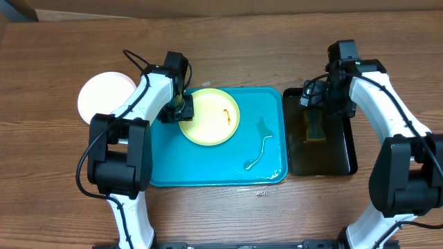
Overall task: Clean dirty plates on tray and stack at the side
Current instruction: 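Lift the sponge from the black tray with the right gripper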
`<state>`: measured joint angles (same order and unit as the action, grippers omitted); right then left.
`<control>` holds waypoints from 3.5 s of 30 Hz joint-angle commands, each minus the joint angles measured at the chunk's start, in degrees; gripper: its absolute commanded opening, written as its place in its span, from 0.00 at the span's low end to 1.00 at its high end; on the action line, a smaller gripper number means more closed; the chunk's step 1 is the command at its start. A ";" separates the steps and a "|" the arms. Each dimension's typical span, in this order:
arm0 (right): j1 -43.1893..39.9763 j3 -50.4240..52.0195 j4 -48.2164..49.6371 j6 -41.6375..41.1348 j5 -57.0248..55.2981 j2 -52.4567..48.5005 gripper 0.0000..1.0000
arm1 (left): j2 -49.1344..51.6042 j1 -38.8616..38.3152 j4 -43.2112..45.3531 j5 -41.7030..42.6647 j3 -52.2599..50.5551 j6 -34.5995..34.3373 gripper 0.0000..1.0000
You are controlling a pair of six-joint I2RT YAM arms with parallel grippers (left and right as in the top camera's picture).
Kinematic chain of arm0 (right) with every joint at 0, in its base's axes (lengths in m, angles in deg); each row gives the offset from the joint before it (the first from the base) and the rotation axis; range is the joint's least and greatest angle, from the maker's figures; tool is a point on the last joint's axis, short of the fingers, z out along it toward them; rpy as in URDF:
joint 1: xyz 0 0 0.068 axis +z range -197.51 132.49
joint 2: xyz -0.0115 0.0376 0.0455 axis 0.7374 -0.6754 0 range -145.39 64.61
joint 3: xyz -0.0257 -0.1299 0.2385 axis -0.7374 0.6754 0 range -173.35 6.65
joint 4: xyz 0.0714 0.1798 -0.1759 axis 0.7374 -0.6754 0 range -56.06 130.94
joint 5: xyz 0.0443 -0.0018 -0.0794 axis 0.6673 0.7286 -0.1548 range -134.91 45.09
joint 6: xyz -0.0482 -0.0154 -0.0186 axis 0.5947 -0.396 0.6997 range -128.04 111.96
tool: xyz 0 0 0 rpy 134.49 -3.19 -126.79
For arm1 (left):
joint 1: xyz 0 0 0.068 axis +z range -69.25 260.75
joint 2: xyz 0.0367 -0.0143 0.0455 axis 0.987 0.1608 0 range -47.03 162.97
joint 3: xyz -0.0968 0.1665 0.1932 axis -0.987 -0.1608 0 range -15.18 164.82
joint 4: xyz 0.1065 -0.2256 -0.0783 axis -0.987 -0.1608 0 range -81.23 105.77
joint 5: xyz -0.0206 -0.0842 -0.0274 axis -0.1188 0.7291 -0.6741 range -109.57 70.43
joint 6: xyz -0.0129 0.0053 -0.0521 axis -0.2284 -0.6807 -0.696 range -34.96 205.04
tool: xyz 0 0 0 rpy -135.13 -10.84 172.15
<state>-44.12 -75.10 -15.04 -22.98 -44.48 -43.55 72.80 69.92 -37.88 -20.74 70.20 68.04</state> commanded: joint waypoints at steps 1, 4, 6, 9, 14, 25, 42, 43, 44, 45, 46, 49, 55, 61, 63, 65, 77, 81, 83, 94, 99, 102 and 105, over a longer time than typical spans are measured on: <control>-0.15 -0.90 0.37 0.33 -0.79 1.22 1.00 | 0.81 0.04 0.20 -0.79 -0.81 0.28 0.44; -0.15 0.35 0.63 0.39 -0.81 1.22 1.00 | 0.81 0.04 0.96 -0.74 -0.81 0.26 0.40; -0.15 1.07 0.83 0.37 -0.81 1.22 1.00 | 0.81 0.02 1.51 -0.68 -0.83 0.24 0.31; -0.13 1.95 0.72 0.39 -0.79 1.22 0.99 | 0.81 -0.07 1.92 -0.72 -0.83 0.26 0.22; 0.81 3.65 0.83 4.96 -0.79 1.22 0.98 | 0.81 -0.07 2.08 -0.70 -0.81 0.26 0.04; 1.86 12.92 4.61 5.33 -0.74 1.22 0.74 | 0.81 -0.07 2.49 -0.66 -0.81 0.26 0.04; 1.68 13.09 9.77 6.01 -0.79 1.22 0.71 | 0.81 -0.07 2.69 0.98 -0.81 0.28 0.04; 1.68 13.11 9.92 6.01 -0.79 1.22 0.61 | 0.81 -0.07 2.67 0.98 -0.81 0.26 0.04; 1.68 13.11 9.84 6.01 -0.79 1.22 0.48 | 0.81 -0.07 2.67 0.98 -0.83 0.28 0.04; 1.68 13.11 9.66 6.01 -0.79 1.22 0.36 | 0.81 -0.07 2.67 0.98 -0.81 0.28 0.04; 1.70 13.11 9.44 6.01 -0.79 1.22 0.28 | 0.81 -0.07 2.71 0.98 -0.81 0.26 0.04; 1.73 13.11 9.68 6.03 -0.79 1.22 0.16 | 0.81 -0.07 2.71 0.98 -0.81 0.26 0.04; 1.73 9.79 6.86 6.03 -0.81 1.22 0.04 | 0.81 -0.07 2.71 0.98 -0.81 0.26 0.22; 1.75 6.08 2.69 6.01 -3.78 1.22 0.04 | 0.81 -0.07 3.41 0.96 -0.81 0.26 0.28; 1.81 5.62 2.21 6.03 -5.57 1.22 0.04 | 0.81 -0.07 3.54 0.98 -0.81 0.26 0.17; 1.84 5.20 1.33 6.03 -6.88 1.22 0.04 | 0.81 -0.07 3.54 1.55 -0.81 -0.44 0.04; 1.86 -0.13 -3.61 6.47 -8.13 1.22 0.04 | 0.81 0.02 -1.07 8.02 -0.81 -4.44 0.37; 1.90 -3.56 -7.87 6.45 -8.15 1.22 0.04 | 0.81 0.02 1.03 8.02 -0.81 -4.44 0.13; 1.92 -3.85 -8.00 6.38 -8.11 1.22 0.04 | 0.81 0.02 2.84 8.02 -0.81 -4.44 0.07; 3.54 -3.82 -8.52 5.11 -4.37 1.22 0.04 | 0.81 -2.01 -0.98 12.85 -0.81 -4.46 0.04; 3.93 -3.82 -9.90 -3.04 -10.29 1.22 0.04 | 0.81 -3.28 -0.94 12.81 -0.81 -4.44 0.04; 4.15 -3.82 -12.04 1.03 -14.23 1.22 0.04 | 0.81 -3.69 -0.52 12.81 -0.81 -4.44 0.04; 3.89 -3.82 -10.78 -6.56 -10.60 1.22 0.04 | 0.81 -3.89 -0.44 12.83 -0.81 -4.44 0.04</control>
<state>-40.25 -77.46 -27.22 -25.05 -56.48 -43.55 72.65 66.46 -38.42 -8.12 69.59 63.98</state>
